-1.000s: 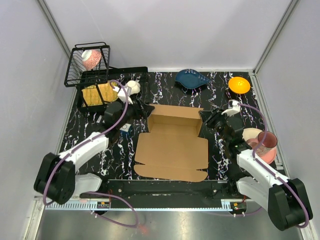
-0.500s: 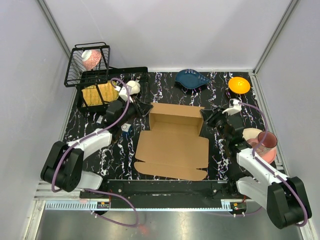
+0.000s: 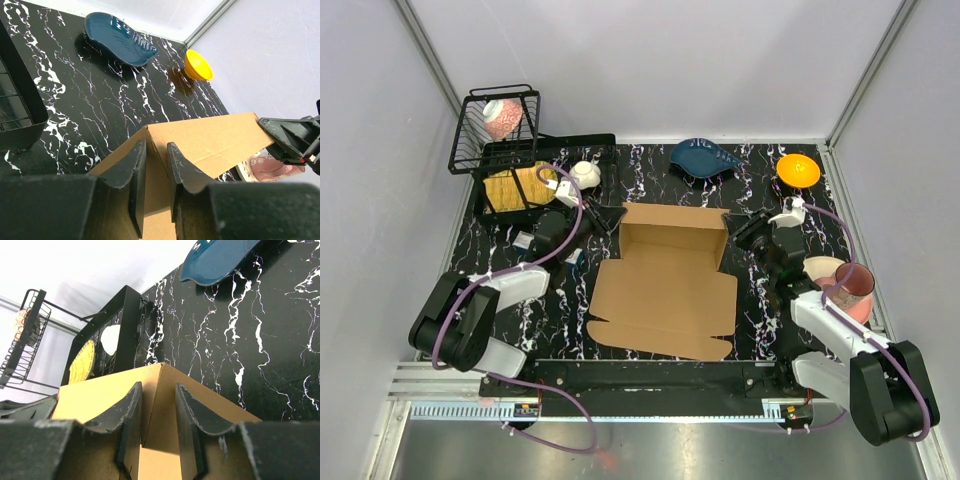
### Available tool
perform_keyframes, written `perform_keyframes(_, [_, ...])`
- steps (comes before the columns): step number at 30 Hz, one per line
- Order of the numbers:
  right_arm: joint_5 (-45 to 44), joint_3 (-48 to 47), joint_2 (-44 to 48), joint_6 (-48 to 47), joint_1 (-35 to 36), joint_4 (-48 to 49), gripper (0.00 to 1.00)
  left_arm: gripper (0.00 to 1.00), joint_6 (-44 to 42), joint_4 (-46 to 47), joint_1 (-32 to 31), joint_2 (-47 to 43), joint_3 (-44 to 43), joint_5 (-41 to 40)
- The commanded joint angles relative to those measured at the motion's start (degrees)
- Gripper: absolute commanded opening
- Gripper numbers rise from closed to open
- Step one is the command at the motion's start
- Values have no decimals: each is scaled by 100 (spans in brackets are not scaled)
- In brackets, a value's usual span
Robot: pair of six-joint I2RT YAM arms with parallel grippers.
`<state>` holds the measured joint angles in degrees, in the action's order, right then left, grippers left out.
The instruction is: Fold the paper box
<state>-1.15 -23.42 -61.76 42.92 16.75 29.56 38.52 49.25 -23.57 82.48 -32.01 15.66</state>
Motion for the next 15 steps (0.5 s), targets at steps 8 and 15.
perform_keyframes(8, [554,900,215,577,372,-2059,20,0,471,321,-693,208,608,658])
perform_keyframes(15, [511,1085,735,701,460,-2411,24,13,726,199,-701,67,722,649])
